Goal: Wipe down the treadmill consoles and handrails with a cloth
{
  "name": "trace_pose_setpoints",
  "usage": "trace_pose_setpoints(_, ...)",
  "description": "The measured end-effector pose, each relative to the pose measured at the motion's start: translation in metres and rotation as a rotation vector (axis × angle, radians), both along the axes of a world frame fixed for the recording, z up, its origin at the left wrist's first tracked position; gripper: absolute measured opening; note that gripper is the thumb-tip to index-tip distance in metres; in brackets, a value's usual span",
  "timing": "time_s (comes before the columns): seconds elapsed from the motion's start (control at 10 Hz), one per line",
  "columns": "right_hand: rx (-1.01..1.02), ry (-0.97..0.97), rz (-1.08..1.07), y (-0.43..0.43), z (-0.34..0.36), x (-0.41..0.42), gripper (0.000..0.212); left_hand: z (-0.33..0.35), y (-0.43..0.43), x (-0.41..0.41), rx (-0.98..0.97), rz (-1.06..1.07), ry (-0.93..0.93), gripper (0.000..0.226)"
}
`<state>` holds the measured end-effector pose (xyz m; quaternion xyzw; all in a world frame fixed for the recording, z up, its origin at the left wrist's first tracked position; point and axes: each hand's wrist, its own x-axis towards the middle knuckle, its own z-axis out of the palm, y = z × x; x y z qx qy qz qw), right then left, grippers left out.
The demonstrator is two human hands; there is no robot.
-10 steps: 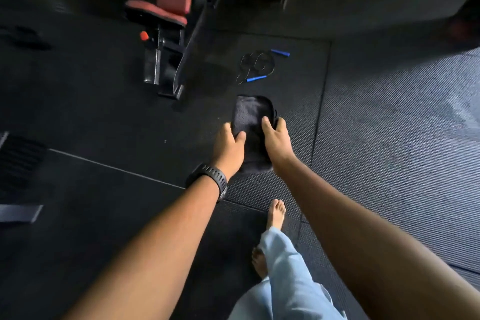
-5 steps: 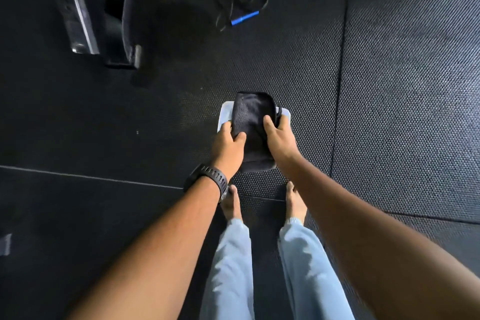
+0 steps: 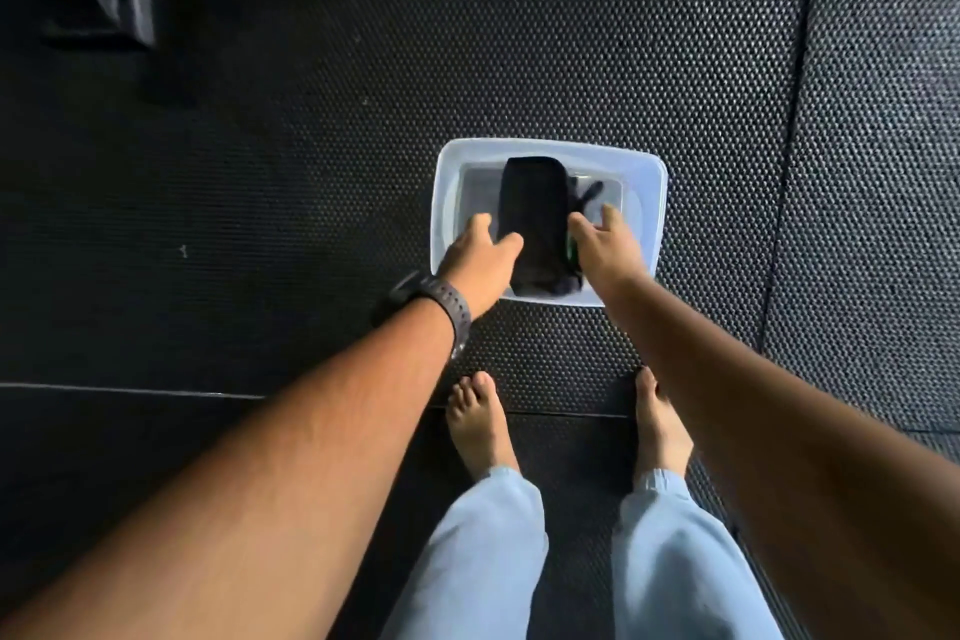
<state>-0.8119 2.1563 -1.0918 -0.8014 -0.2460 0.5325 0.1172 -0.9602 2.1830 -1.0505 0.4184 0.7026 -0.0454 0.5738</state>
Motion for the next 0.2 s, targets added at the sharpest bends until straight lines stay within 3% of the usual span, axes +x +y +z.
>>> trace_pose_setpoints(0.2,-0.038,-0.019,0.055,-0.004,0.000,-0.006,0.064,-0.004,0.007,-0.009,-0.021,0.100,-0.006,0.059)
